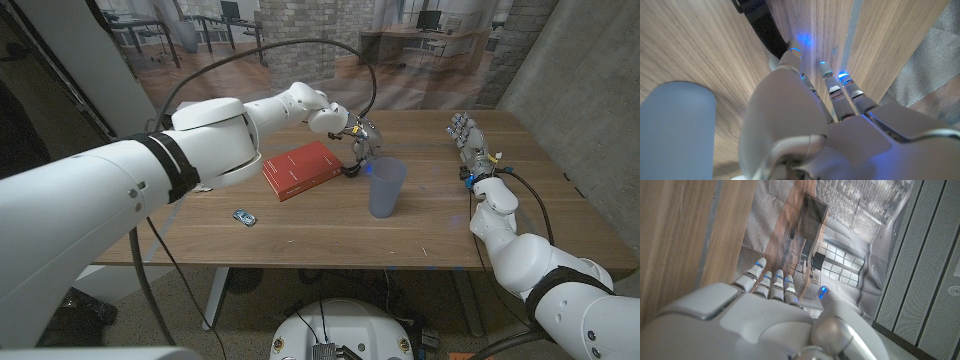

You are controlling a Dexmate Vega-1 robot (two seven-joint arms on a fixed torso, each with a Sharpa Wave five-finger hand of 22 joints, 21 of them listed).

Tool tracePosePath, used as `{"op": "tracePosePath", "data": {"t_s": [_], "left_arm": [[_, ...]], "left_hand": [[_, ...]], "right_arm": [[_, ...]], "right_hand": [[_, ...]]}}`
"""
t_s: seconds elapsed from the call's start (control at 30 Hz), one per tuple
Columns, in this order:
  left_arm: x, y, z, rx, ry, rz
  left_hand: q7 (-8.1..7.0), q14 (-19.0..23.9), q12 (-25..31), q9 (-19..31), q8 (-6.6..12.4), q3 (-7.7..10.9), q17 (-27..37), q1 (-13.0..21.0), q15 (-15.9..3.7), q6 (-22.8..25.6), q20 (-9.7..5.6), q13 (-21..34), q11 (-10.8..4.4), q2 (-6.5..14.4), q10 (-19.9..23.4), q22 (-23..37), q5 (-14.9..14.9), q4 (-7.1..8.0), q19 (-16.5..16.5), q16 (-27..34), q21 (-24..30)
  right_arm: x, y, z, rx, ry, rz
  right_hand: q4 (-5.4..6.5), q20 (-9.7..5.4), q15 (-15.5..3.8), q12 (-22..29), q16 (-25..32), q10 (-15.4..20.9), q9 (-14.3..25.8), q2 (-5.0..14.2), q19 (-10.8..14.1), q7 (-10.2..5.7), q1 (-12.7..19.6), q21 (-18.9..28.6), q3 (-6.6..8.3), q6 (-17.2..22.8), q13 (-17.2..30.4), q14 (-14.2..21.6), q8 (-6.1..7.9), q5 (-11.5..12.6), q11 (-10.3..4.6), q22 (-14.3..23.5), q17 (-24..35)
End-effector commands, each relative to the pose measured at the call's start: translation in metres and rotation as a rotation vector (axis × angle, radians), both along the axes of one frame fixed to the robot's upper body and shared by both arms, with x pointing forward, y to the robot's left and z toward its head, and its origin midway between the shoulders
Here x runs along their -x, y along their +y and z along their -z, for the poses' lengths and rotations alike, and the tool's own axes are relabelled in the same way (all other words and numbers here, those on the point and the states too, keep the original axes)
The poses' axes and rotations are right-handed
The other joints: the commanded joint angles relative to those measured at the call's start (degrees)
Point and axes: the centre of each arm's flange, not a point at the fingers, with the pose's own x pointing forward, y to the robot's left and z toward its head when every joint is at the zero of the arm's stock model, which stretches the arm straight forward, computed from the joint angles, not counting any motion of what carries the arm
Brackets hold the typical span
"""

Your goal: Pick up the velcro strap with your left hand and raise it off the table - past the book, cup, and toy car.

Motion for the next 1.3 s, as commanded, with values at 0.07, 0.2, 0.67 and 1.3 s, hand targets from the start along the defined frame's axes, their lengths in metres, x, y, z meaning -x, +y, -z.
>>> {"op": "tracePosePath", "data": {"t_s": [0.07,0.2,0.67,1.3], "left_arm": [[-0.003,0.008,-0.010,0.071,-0.029,0.022],[-0.003,0.011,-0.018,0.103,-0.040,0.030],[0.001,0.023,-0.037,0.199,-0.083,0.106],[0.014,0.033,-0.048,0.271,-0.094,0.232]], "left_hand": [[-0.03,2.3,0.2,-0.1,0.01,0.59,0.7,0.7,-10.46,1.5,-0.40,3.1,0.53,0.7,2.0,0.1,-0.2,-0.17,0.4,1.2,0.5],[0.12,3.0,0.2,-0.2,-0.23,0.61,0.9,1.0,-10.49,2.1,-0.59,3.2,0.62,0.5,2.5,0.1,-0.3,-0.27,0.5,1.6,0.6],[1.45,5.5,0.4,-0.1,-1.26,0.75,1.8,1.8,-10.56,3.5,-1.05,3.8,0.66,0.0,4.0,0.1,-0.7,-0.45,0.8,3.0,1.1],[1.65,6.5,0.2,-0.1,-2.27,0.85,2.3,2.0,-10.56,4.4,-1.46,4.3,0.50,-0.4,4.9,0.1,-1.0,-0.40,1.8,3.5,1.8]], "right_arm": [[0.000,0.004,-0.002,0.006,0.000,0.001],[0.000,0.006,-0.004,0.008,-0.004,-0.003],[0.002,0.010,-0.008,0.023,-0.018,-0.004],[0.014,0.014,-0.009,0.039,-0.038,0.001]], "right_hand": [[0.03,-0.61,-0.22,-0.1,0.2,0.2,0.3,0.05,0.1,0.03,-0.5,-0.1,-0.26,0.4,0.2,0.6,0.26,-0.2,0.26,0.3,0.1],[0.05,-0.65,-0.23,-0.1,0.2,0.2,0.3,0.06,0.1,0.10,-0.5,-0.1,-0.28,0.3,0.2,0.7,0.25,-0.2,0.26,0.3,0.1],[0.16,-0.76,-0.21,0.1,0.2,0.7,0.3,0.16,0.0,0.11,-0.7,-0.3,-0.37,0.4,0.2,0.7,0.25,-0.2,0.11,0.3,0.2],[0.15,-0.99,-0.37,0.1,0.2,0.8,0.3,-0.09,0.0,0.08,-0.9,-0.4,-0.58,0.8,0.2,1.0,0.38,-0.2,0.13,0.3,0.2]]}}
